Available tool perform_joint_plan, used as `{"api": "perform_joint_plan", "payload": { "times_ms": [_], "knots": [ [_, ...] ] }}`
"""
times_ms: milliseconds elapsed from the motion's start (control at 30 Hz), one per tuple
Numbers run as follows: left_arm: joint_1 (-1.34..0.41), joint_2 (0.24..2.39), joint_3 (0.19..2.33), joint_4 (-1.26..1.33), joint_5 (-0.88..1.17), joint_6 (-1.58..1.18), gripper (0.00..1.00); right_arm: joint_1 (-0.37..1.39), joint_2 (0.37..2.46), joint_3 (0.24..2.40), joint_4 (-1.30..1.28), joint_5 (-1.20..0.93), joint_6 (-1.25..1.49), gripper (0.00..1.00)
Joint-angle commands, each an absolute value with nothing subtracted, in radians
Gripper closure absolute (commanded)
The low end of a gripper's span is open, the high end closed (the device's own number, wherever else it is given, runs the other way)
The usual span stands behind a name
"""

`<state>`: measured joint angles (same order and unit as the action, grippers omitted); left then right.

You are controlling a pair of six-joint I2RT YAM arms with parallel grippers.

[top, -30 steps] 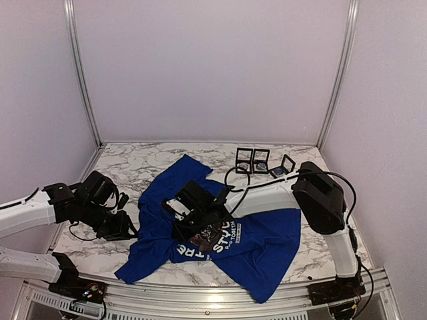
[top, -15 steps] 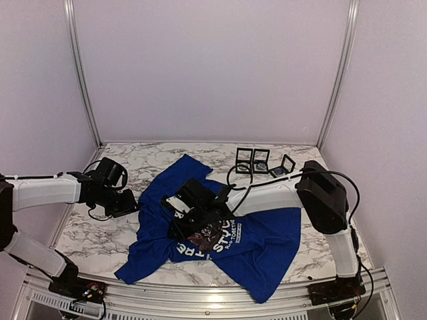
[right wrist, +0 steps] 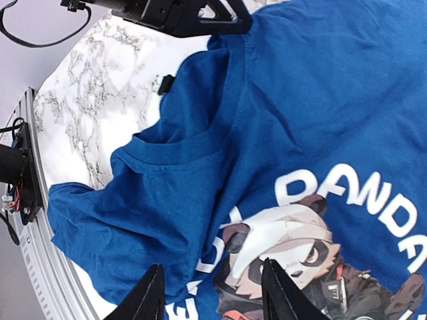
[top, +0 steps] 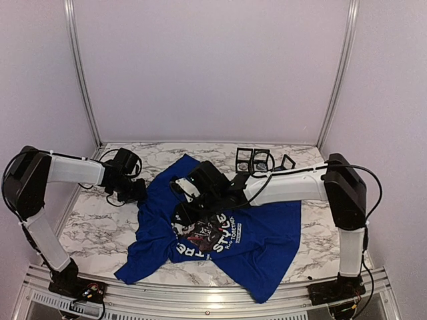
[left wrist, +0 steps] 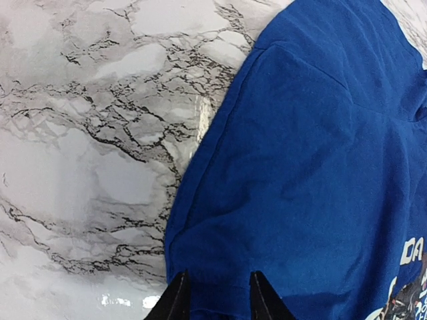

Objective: Remove the brooch from the garment
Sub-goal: Smooth out the crumpled clothing at the center of the board.

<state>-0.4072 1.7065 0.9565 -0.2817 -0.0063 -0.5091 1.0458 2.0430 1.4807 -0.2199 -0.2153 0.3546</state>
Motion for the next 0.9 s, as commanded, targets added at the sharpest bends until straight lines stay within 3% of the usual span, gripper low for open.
{"api": "perform_joint_plan", "payload": {
  "times_ms": [0,333,867],
  "knots": [
    [-0.394,1.778,1.001,-0.279,-0.051,-0.465,0.72,1.011,1.961,1.399,-0.198,-0.17,0.374,0.52],
    [-0.376,1.916,1.124,-0.289,-0.059,-0.426,0.99,0.911,1.824,1.223,-0.162,-0.11,0.404,0.51],
    [-0.239,2.263,1.663,-0.39,-0.055,-0.329,1.0,0.887,1.82,1.202,-0.182,-0.096,0.412,0.5]
  ]
}}
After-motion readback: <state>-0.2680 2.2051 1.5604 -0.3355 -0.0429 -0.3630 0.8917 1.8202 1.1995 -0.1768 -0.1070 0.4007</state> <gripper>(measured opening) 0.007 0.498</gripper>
